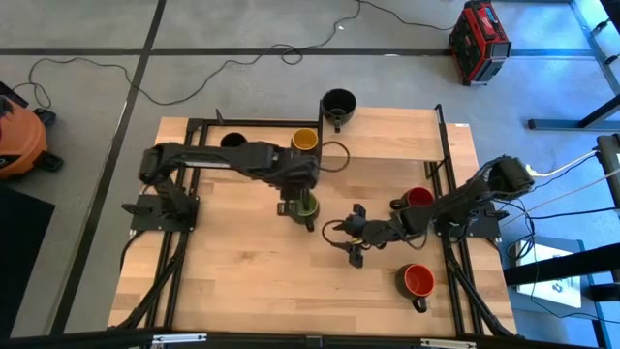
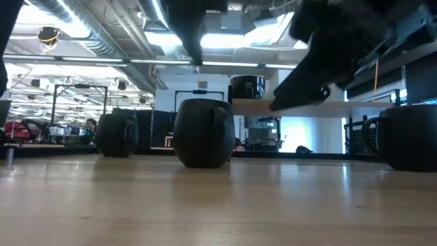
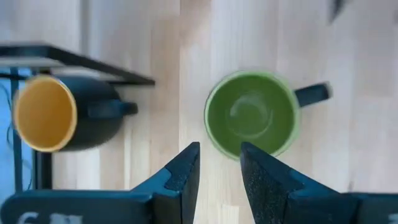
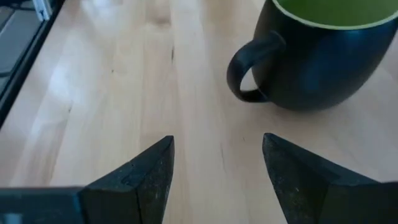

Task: Place coffee mugs
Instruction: Put the black green mug on the shelf

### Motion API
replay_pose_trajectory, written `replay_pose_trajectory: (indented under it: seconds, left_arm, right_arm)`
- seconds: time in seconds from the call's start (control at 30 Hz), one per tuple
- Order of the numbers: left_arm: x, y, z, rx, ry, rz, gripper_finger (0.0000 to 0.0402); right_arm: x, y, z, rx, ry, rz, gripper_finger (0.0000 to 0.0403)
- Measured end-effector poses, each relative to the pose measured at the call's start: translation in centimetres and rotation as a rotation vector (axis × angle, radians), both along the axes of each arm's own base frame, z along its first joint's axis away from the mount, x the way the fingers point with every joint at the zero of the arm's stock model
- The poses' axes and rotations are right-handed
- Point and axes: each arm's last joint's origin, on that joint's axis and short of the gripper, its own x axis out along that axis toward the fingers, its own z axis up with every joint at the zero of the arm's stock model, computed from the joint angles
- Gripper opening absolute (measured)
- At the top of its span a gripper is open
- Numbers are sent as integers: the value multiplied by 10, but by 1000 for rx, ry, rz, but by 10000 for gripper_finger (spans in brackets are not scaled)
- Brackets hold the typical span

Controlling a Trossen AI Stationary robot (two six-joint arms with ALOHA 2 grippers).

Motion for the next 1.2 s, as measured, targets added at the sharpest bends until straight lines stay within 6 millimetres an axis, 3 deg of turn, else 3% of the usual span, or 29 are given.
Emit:
replay_pose_trajectory:
  seconds: [0.23,0.47,0.6,0.73,1.2]
  left_arm:
    - [-48,-11,24,-19,-120,-3,110]
    - [-105,-22,13,-82,-216,53,110]
    - [-127,-28,4,-133,-281,96,110]
    - [-139,-30,1,-162,-308,127,110]
    - [-138,-30,1,-144,-335,153,110]
  right_arm:
    - [21,-15,-16,48,-71,30,233]
    - [36,-26,-33,46,-136,55,233]
    - [43,-33,-44,40,-183,49,233]
    - [48,-34,-53,56,-245,64,233]
    - [69,-28,-72,28,-332,118,232]
